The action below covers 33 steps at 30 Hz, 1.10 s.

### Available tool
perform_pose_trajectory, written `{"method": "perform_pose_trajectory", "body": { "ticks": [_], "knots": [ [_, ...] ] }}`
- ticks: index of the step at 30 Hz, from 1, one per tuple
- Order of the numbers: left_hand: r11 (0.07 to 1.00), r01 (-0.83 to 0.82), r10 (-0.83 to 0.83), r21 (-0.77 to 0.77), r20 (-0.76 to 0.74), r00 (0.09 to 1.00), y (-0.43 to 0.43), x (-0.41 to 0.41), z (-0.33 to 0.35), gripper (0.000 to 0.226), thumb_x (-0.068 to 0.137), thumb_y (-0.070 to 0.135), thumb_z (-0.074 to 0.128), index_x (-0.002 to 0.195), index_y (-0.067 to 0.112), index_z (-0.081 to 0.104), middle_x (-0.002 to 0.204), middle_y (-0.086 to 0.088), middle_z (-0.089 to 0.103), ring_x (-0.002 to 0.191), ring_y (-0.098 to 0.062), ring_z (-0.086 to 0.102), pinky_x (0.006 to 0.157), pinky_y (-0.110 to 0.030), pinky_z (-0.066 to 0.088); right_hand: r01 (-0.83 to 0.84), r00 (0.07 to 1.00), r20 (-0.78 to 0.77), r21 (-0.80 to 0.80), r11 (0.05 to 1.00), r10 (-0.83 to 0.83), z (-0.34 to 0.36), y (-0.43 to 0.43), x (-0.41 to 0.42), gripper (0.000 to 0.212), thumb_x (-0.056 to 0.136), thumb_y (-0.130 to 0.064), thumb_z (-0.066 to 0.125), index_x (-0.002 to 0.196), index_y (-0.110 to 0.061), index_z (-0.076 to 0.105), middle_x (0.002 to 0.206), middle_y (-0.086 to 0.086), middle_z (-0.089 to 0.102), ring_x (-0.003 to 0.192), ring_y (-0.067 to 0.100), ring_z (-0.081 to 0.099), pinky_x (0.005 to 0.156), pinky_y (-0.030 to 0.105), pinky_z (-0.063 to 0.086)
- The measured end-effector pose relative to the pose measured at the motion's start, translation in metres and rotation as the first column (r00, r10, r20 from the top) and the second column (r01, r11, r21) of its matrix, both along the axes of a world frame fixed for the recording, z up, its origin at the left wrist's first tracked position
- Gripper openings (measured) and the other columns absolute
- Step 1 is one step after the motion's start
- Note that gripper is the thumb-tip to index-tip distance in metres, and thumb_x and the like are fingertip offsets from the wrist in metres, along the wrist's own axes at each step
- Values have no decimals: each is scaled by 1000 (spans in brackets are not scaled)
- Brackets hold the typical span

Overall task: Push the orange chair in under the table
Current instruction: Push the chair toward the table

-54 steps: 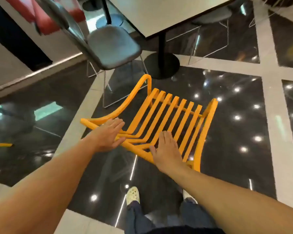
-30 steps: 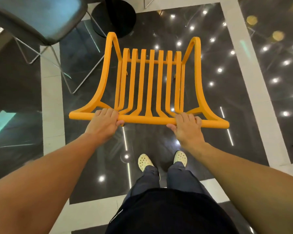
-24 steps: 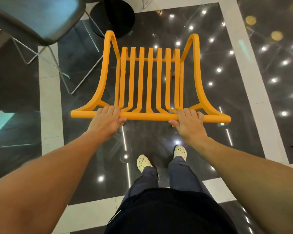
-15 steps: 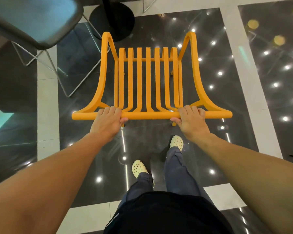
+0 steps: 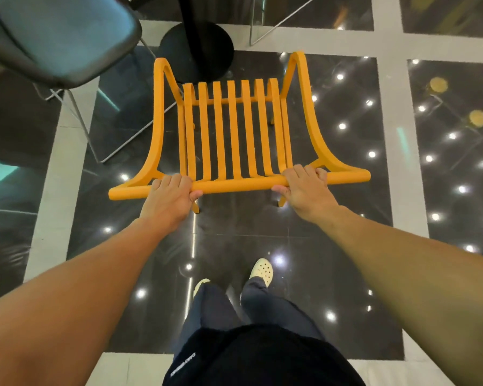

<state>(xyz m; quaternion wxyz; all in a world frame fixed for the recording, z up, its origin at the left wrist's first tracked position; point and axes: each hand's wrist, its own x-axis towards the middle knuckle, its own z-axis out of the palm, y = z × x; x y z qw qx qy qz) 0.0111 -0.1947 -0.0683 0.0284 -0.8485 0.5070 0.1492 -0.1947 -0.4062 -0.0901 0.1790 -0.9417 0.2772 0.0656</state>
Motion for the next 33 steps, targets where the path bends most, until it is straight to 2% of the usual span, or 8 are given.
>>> {"method": "perform_pose_trajectory", "body": {
  "ticks": [10, 21, 26, 33],
  "knots": [
    [999, -31, 31, -20, 6, 1000, -91, 28, 1, 34, 91, 32, 43, 87, -1, 51, 82, -24, 58, 74, -39, 51, 69, -51, 40, -79, 997, 14, -63, 995, 80, -2, -103, 40, 43, 89, -49, 39, 103, -12, 54, 97, 10, 57, 90, 29, 46, 86, 49, 27],
    [987, -144, 144, -77, -12, 990, -190, 64, -3, 36, 92, 38, 37, 87, 4, 49, 83, -17, 58, 75, -33, 51, 71, -45, 40, -180, 984, -18, -69, 981, 179, 2, -225, 102, 39, 87, -45, 49, 106, -11, 55, 96, 11, 56, 91, 32, 47, 85, 47, 27],
    [974, -206, 203, -99, -33, 979, -239, 76, -3, 35, 91, 38, 38, 88, 5, 50, 83, -17, 59, 75, -34, 52, 71, -47, 42, -242, 970, -23, -54, 969, 241, 3, -283, 129, 36, 88, -46, 46, 100, -13, 53, 93, 9, 55, 90, 31, 47, 86, 47, 27],
    [940, -325, 326, -101, 0, 945, -321, 88, -4, 36, 90, 37, 38, 89, 4, 51, 83, -20, 60, 75, -36, 53, 70, -49, 43, -362, 932, -25, -64, 930, 361, 6, -381, 172, 40, 89, -48, 40, 101, -12, 53, 95, 10, 56, 89, 30, 46, 85, 46, 26]
  ]
}}
